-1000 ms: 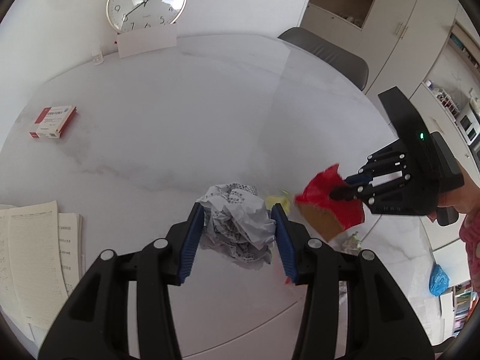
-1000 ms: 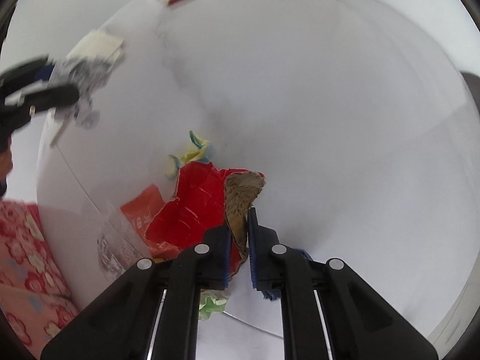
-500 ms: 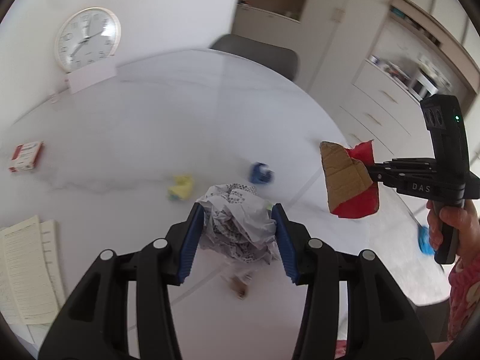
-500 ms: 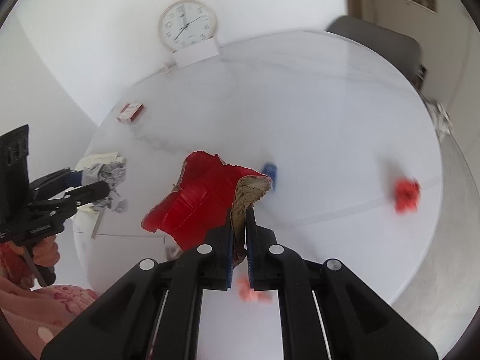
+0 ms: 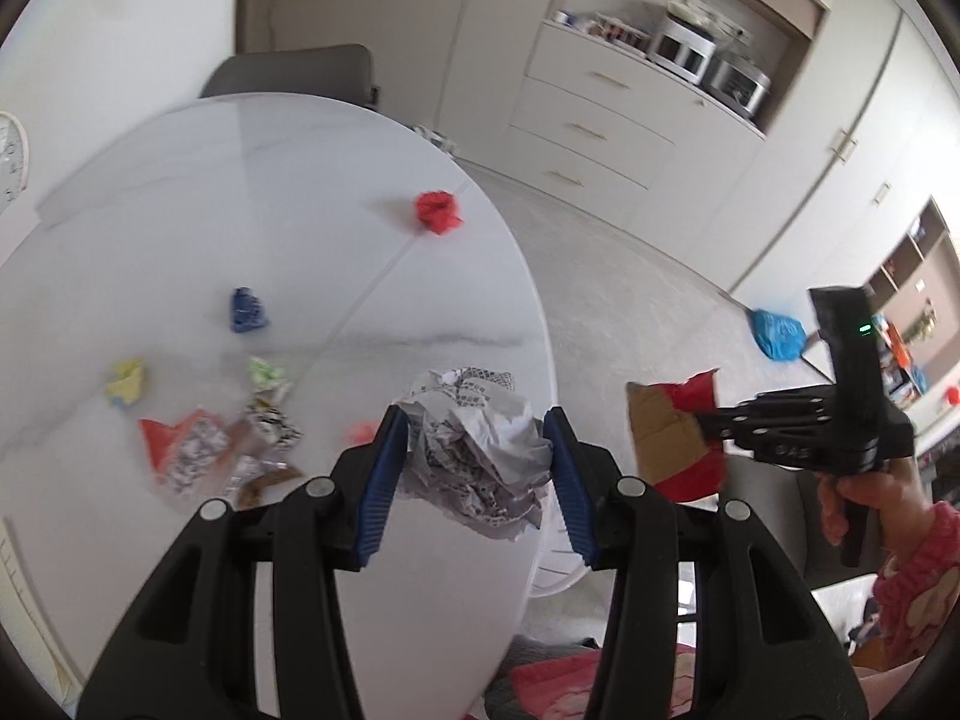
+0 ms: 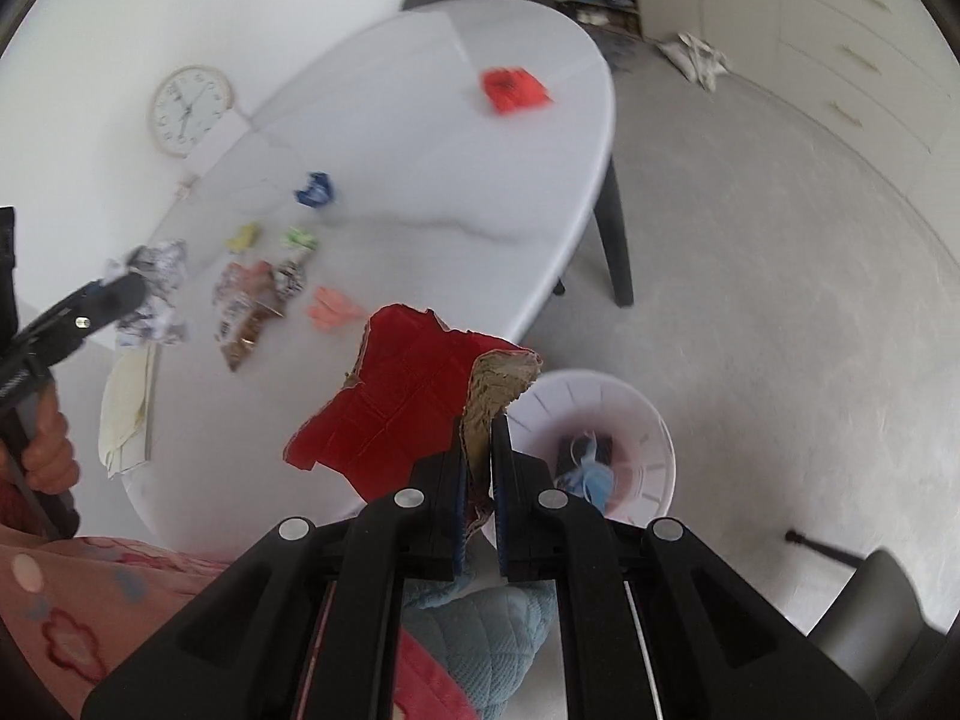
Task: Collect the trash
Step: 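Carry the white paper with the left tool while the right tool carries the red bag to the bin, then open the right tool over the white bin while the left tool releases the white paper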
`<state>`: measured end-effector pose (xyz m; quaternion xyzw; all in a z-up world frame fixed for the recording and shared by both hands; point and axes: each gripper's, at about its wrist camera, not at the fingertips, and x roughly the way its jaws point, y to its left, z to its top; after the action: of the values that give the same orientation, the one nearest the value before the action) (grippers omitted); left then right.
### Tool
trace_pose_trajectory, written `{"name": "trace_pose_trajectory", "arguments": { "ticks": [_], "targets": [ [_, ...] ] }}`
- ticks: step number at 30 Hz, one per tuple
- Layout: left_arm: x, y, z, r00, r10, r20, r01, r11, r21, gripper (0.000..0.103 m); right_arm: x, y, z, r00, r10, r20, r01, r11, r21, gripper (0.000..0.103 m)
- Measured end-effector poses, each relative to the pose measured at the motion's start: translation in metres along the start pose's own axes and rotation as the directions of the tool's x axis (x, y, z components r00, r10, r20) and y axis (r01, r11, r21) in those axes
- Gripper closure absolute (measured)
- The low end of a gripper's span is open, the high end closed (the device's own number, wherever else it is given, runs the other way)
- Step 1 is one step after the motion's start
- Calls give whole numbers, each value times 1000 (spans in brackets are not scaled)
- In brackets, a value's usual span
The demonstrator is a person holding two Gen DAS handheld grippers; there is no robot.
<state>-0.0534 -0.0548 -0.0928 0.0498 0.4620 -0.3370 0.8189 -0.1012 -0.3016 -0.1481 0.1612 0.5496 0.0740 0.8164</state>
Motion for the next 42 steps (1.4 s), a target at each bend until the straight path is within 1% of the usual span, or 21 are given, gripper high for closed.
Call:
{"name": "trace_pose_trajectory", "arguments": {
  "ticks": [3,5,7,8,9,11,13,15,16,18,20,24,27,29,31,32,33,36,40,42],
  "targets": [
    [11,-16,-3,999,-10,-37,11,1000,30,57,29,-32,-24,998,-39,-51,40,999,30,94],
    [17,-29,-6,998,-7,-55,10,998,57,57,55,-48,-36,996,-42,-85,47,997,60,90],
    [21,-38,-6,998,1,-67,4,997,75,57,78,-64,-48,993,-32,-112,43,994,99,80],
    [23,-43,-7,997,5,-73,2,996,85,57,90,-70,-52,992,-22,-123,36,993,112,67],
    [25,-47,-7,997,7,-78,0,996,93,57,102,-75,-55,991,-18,-132,34,992,122,57],
    [30,-56,-8,996,15,-89,-5,994,111,57,117,-81,-60,988,-20,-152,41,990,135,55],
    [36,-67,-8,995,19,-101,-6,991,130,56,121,-87,-62,987,-26,-160,51,987,154,53],
    [41,-75,-8,994,20,-108,-4,990,144,56,109,-91,-62,991,-31,-129,54,983,178,43],
    [44,-81,-9,993,17,-113,1,988,154,56,100,-91,-60,993,-39,-114,60,981,184,41],
    [51,-91,-9,992,12,-125,9,986,169,56,76,-95,-59,994,-79,-76,92,978,190,32],
    [61,-102,-10,991,8,-137,18,982,187,56,46,-94,-57,991,-127,-34,131,973,190,25],
    [81,-122,-14,986,-5,-165,41,975,220,56,-7,-94,-52,982,-186,43,174,966,193,13],
    [99,-135,-19,980,-11,-197,58,970,235,54,-43,-92,-49,972,-217,92,197,962,191,10],
    [110,-140,-23,976,-10,-219,63,970,235,52,-58,-92,-48,967,-225,118,200,961,193,8],
    [125,-143,-28,967,-7,-256,67,972,226,47,-68,-92,-47,965,-229,131,202,960,194,8],
    [132,-144,-31,960,-8,-281,72,973,217,40,-71,-92,-46,964,-228,136,200,960,194,8],
    [139,-144,-34,954,-10,-301,76,975,209,29,-75,-92,-46,964,-226,142,198,961,192,8],
    [157,-146,-41,942,0,-336,70,978,196,18,-79,-90,-43,963,-228,144,201,963,179,8],
    [164,-148,-42,936,17,-351,58,978,201,14,-75,-91,-42,966,-223,132,199,964,174,8],
    [161,-149,-40,941,13,-338,58,978,199,13,-74,-90,-40,967,-222,126,199,965,172,8]
  ]
}}
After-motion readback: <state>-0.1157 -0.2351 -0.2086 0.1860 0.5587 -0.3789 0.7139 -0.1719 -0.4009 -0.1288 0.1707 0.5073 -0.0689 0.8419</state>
